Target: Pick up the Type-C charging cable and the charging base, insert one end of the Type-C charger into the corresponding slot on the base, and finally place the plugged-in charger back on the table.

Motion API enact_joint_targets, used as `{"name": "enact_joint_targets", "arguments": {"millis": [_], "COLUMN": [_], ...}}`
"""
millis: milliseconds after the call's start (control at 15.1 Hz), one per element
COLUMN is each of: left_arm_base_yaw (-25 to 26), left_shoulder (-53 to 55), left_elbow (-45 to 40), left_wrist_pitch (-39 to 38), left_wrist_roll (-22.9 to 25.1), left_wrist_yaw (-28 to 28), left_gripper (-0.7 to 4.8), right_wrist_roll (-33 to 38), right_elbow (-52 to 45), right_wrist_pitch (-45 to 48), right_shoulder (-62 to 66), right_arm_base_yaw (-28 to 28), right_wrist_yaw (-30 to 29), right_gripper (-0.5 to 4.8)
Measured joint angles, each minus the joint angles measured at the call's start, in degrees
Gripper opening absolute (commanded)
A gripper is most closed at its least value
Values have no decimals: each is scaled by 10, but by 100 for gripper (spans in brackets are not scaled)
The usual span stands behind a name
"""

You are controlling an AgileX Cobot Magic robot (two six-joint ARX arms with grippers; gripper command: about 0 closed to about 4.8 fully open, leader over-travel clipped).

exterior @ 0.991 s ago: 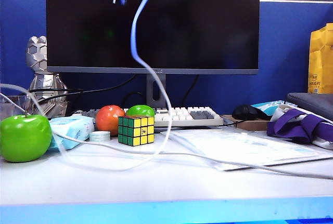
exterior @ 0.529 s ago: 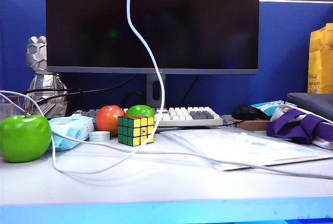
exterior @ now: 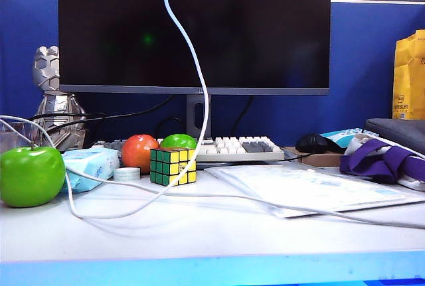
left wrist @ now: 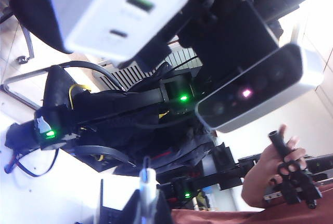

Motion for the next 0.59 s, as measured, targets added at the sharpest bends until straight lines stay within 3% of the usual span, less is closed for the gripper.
{"name": "enact_joint_targets", "arguments": {"millis": [595], "left_arm_base_yaw": [0], "left_shoulder": [0], "left_elbow": [0], "left_wrist_pitch": [62], "left_wrist_roll": [-51], "left_wrist_yaw": [-1], "left_gripper": [-6], "right_wrist_roll": [-22], "right_elbow": [0], "right_wrist_pitch": [30], "right_shoulder": [1], "right_arm_base_yaw": [0], "right_wrist_yaw": [-2], "right_gripper": [-4]}}
